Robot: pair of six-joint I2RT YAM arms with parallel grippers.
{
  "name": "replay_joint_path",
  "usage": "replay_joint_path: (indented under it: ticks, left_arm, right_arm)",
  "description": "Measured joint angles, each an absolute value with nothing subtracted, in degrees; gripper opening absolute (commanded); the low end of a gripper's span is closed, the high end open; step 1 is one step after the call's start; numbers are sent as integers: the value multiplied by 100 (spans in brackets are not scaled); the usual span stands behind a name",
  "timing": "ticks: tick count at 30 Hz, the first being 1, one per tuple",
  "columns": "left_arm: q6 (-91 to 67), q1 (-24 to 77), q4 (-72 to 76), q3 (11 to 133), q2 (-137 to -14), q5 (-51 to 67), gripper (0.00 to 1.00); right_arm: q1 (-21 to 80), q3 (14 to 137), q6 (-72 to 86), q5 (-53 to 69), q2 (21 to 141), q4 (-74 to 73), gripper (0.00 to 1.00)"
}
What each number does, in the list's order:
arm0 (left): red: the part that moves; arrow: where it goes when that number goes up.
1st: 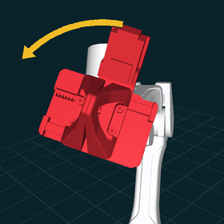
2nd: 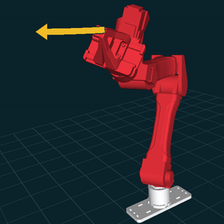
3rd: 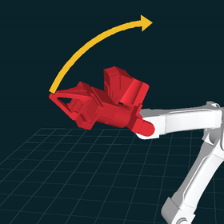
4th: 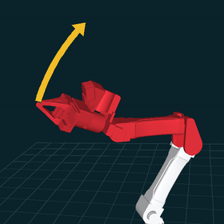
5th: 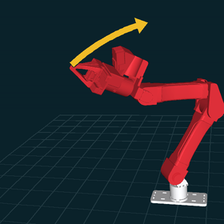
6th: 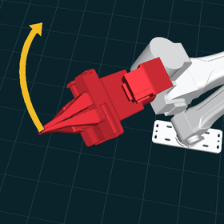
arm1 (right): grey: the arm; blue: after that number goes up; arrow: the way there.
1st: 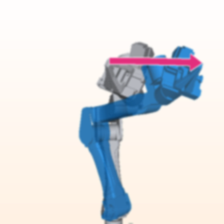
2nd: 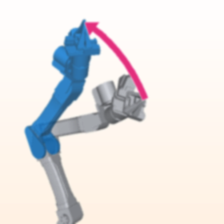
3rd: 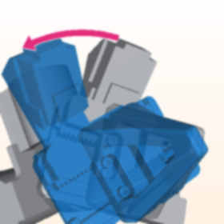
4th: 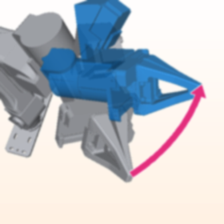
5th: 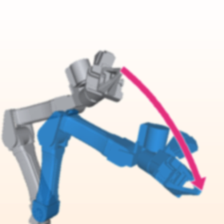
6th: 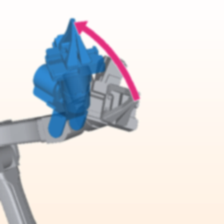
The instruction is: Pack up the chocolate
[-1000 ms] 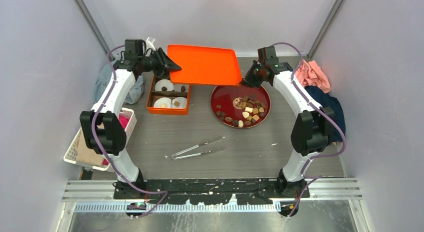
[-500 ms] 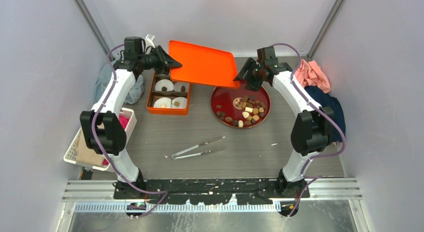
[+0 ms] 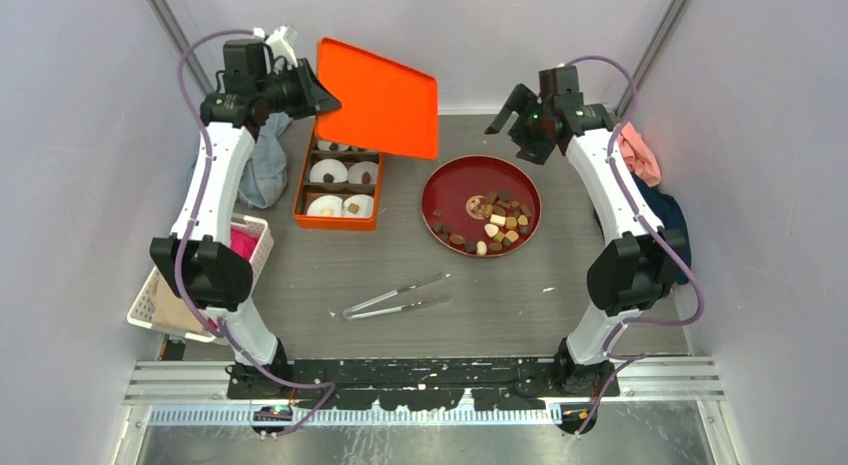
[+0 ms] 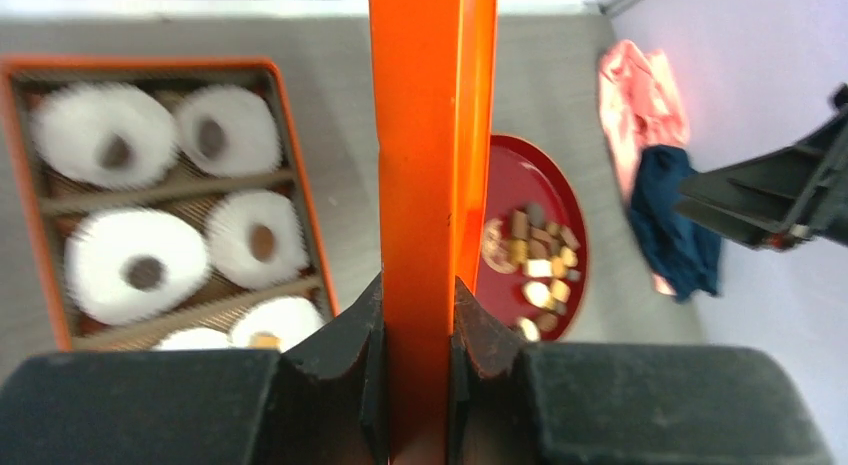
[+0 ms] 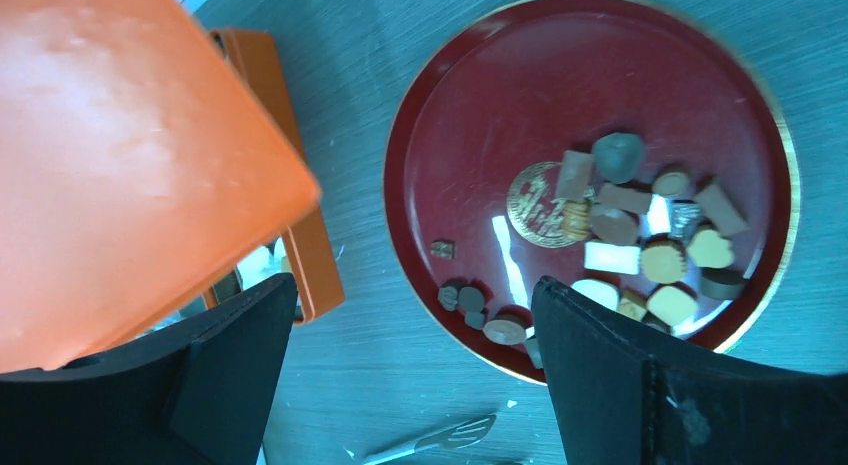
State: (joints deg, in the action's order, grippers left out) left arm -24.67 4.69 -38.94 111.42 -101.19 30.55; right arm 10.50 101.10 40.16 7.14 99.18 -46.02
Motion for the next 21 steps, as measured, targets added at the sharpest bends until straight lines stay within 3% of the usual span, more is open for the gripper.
replay_joint_path:
  ticks: [11,15,21]
  left_arm:
    - [128,582,-3948,11507,-9931,1269,0]
    - [1448,941,-2985,10606,-9437,674,0]
    - [3124,1435,-1741,9483,-8847,827,0]
  right_arm:
    - [829,10116,3942,543,9802,-4925,90]
    - [843,10116,3944,593,9802,-4956,89]
    - [843,10116,3944,633,9802,-4982,89]
